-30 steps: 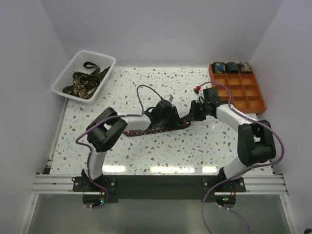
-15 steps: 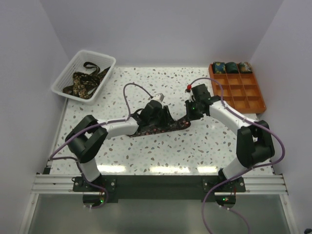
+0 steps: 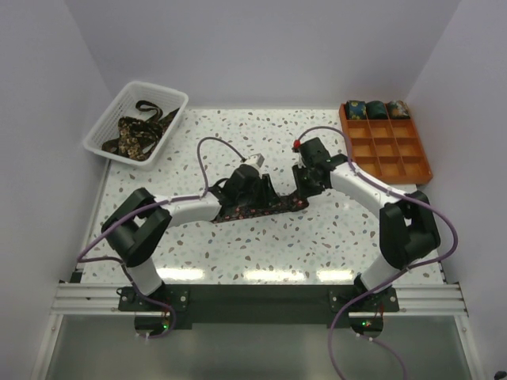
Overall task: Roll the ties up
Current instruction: Roll the tie
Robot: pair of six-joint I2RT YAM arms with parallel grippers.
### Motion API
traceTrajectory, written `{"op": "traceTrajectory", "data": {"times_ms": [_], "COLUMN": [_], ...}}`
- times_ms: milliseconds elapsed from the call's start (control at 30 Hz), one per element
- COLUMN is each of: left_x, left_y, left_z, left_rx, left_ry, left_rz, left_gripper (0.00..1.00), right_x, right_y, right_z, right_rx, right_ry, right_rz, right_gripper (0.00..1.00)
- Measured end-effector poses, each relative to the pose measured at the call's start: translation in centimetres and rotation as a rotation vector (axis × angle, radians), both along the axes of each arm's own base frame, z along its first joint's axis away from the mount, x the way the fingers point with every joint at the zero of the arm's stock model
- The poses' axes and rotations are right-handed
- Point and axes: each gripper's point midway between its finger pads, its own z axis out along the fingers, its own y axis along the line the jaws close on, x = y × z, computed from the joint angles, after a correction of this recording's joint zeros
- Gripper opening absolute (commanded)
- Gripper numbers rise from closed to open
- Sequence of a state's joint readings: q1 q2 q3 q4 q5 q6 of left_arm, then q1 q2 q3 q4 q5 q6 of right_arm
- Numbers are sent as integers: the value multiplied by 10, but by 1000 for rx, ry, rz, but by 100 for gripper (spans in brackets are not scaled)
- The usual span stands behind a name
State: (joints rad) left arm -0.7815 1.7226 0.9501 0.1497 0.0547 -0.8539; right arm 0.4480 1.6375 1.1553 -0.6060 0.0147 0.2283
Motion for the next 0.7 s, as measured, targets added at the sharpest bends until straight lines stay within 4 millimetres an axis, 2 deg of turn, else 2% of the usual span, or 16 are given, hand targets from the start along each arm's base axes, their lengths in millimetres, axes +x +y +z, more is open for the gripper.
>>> {"op": "traceTrajectory", "data": {"times_ms": [67, 200, 367, 600, 700], "left_x": [-2, -4, -11, -7, -6], "left_y": [-4, -24, -43, -55, -56], "left_z": [-6, -16, -19, -21, -21], "left_rx": [1, -5, -18, -26, -27], "left_ry": [16, 46, 64, 68, 67], "left_rz": [-13, -45, -76, -80, -79], "left_gripper": [44, 43, 43, 43, 44], "right_x": [-1, 0, 6, 11, 11], "right_y": [1, 0, -9, -48, -58], "right_z": [0, 0, -1, -9, -13], "right_rx": [1, 5, 43, 105, 116], "right_ry": [1, 2, 6, 30, 40], "right_rz": [-4, -20, -65, -187, -215], "right_gripper": [45, 58, 60, 56, 56]}}
